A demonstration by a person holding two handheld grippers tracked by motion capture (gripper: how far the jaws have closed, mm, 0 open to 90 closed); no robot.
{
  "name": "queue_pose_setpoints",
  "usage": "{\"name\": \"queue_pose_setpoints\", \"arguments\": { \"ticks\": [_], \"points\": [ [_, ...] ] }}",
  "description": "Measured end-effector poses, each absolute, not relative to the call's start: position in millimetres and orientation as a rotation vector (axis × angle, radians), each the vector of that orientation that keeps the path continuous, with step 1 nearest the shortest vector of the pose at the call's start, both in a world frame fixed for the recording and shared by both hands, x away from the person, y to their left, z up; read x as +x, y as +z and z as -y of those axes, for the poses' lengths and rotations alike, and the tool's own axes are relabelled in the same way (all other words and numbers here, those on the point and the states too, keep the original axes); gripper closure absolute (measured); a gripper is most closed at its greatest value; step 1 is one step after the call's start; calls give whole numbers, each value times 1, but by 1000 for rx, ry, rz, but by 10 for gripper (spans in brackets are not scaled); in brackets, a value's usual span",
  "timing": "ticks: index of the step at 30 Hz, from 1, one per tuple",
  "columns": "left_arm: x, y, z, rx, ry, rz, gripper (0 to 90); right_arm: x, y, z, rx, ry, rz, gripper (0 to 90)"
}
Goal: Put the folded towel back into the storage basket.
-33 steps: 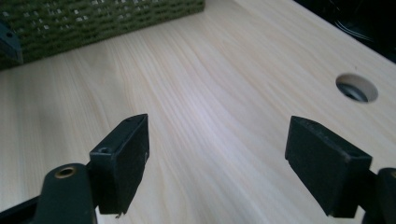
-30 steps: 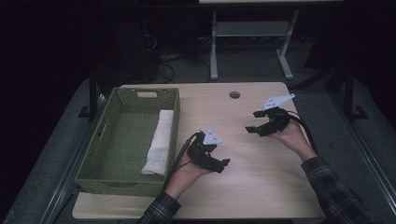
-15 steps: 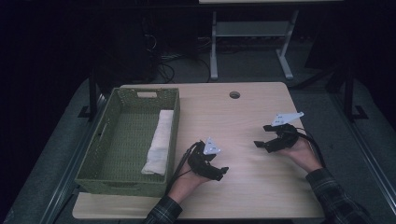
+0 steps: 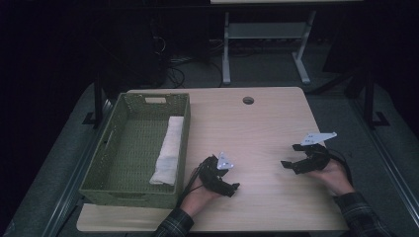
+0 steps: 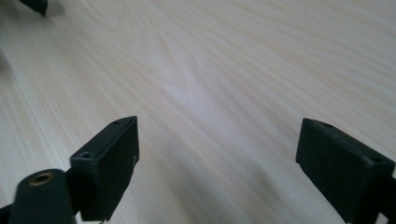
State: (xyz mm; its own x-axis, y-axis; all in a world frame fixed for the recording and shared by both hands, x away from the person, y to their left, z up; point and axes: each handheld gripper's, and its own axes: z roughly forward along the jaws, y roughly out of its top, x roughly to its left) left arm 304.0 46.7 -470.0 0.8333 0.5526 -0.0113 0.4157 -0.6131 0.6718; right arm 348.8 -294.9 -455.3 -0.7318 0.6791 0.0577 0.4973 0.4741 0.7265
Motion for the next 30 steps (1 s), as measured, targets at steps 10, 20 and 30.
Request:
{"name": "queue_pose_setpoints", "arguments": {
  "ticks": [10, 20, 30],
  "points": [
    [304, -476, -51, 2284, 286, -691, 130, 345, -474, 292, 1019, 932, -2526, 30],
    [303, -478, -52, 2260, 290, -681, 124, 345, -480, 293, 1045, 995, -2524, 19],
    [303, -479, -52, 2254, 293, -682, 124, 345, -484, 297, 1009, 1047, -2497, 18]
  ]
}}
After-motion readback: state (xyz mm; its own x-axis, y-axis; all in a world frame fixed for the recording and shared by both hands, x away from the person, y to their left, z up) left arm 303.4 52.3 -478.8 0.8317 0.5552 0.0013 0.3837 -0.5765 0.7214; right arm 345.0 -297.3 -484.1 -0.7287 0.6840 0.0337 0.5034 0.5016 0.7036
